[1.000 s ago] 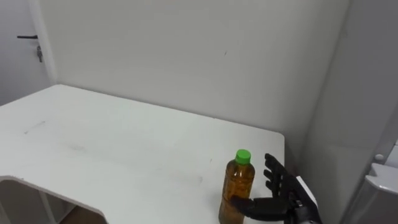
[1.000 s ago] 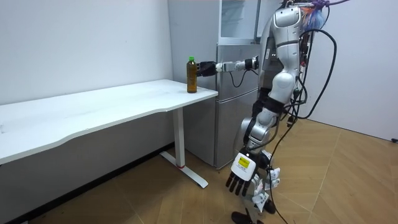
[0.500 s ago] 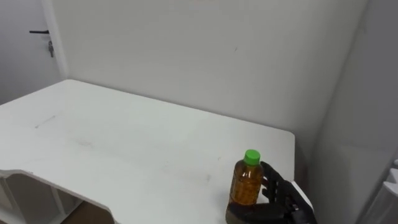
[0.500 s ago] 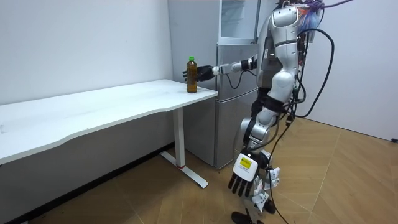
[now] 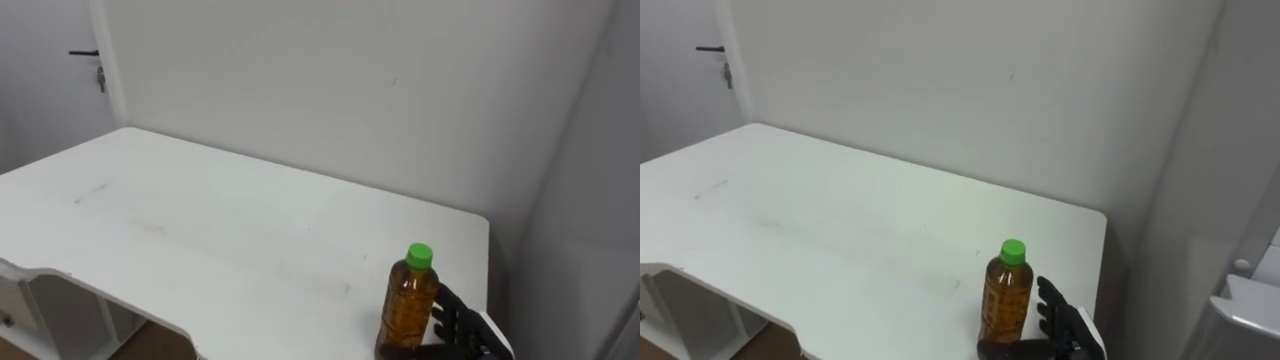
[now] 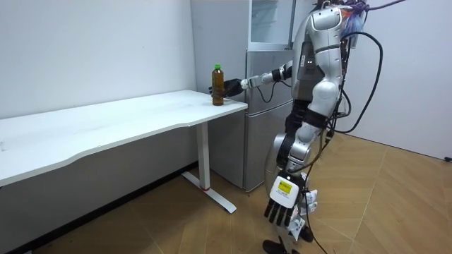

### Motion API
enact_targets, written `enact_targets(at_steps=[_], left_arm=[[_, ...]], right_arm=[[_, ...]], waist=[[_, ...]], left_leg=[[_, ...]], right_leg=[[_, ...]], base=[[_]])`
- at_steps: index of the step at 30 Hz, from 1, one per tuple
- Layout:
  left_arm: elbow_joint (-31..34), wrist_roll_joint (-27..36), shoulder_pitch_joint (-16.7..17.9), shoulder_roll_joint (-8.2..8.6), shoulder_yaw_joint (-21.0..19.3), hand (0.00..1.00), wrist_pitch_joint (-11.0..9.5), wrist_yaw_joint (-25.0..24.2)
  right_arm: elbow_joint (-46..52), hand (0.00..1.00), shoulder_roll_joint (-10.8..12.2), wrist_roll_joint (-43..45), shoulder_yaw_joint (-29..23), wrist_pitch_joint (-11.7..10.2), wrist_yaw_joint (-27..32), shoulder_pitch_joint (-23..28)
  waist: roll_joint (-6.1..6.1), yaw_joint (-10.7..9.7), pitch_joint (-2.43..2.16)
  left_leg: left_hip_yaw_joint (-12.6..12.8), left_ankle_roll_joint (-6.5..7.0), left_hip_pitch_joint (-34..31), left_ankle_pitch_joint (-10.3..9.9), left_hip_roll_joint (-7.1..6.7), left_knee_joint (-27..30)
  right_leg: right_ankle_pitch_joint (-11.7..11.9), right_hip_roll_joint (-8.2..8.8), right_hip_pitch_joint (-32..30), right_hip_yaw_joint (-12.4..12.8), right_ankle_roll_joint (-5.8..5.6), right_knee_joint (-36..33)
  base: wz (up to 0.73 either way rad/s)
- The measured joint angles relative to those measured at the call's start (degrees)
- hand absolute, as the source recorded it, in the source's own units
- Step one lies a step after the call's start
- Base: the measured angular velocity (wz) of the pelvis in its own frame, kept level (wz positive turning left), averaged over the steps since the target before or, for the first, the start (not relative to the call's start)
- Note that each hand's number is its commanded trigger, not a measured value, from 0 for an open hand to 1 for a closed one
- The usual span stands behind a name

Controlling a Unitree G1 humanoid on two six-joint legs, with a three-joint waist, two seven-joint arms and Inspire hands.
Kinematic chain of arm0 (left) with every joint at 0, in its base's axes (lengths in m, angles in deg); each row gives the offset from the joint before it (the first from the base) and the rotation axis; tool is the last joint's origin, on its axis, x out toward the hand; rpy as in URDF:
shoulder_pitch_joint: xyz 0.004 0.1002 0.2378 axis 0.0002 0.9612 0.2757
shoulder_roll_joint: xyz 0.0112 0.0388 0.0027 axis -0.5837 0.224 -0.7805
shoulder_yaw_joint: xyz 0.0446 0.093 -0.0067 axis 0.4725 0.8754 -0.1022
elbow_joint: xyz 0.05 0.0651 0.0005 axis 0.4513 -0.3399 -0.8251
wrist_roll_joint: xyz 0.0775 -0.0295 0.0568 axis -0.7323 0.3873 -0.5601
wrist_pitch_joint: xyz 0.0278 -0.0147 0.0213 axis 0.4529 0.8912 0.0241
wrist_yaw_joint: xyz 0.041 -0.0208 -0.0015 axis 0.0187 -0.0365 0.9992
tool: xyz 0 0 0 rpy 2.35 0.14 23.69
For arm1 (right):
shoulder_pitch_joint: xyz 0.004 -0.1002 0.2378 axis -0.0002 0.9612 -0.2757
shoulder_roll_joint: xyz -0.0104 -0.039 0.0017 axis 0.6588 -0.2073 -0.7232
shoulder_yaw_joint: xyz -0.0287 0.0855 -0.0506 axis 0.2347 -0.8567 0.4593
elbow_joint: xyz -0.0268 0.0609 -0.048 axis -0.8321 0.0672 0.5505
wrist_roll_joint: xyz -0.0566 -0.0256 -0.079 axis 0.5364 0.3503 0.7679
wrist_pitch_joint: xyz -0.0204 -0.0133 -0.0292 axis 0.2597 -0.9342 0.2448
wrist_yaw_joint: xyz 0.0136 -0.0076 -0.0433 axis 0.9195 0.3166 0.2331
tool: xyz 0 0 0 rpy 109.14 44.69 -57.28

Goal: Put the bottle in the upper fridge

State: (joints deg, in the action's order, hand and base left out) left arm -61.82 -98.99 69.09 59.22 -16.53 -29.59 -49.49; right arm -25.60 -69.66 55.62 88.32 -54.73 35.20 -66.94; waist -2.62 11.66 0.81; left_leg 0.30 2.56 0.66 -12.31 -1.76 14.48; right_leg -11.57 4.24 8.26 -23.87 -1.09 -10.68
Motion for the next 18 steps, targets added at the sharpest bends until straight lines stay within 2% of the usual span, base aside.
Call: enact_targets(at_steps=[10,18], left_arm=[[0.72,0.05,0.57,0.43,0.01,0.00,0.70,0.26],[0.81,0.12,1.57,0.44,0.01,0.00,0.78,0.99]], right_arm=[[-2.46,0.00,-0.09,-1.09,-0.09,0.04,0.00,-0.94],[-3.47,0.00,-0.27,-1.70,-0.09,0.12,-0.13,-0.94]], waist=[[0.56,0.35,-0.09],[1.15,1.00,-0.83]], left_leg=[[-0.94,0.04,-0.38,-0.07,-0.13,1.27],[-0.95,0.05,-0.07,-0.04,-0.14,1.31]], right_leg=[[-0.02,-0.10,0.54,-0.06,-0.03,-0.03],[-0.02,-0.10,0.91,-0.03,-0.03,-0.14]], base=[[0.04],[0.00]])
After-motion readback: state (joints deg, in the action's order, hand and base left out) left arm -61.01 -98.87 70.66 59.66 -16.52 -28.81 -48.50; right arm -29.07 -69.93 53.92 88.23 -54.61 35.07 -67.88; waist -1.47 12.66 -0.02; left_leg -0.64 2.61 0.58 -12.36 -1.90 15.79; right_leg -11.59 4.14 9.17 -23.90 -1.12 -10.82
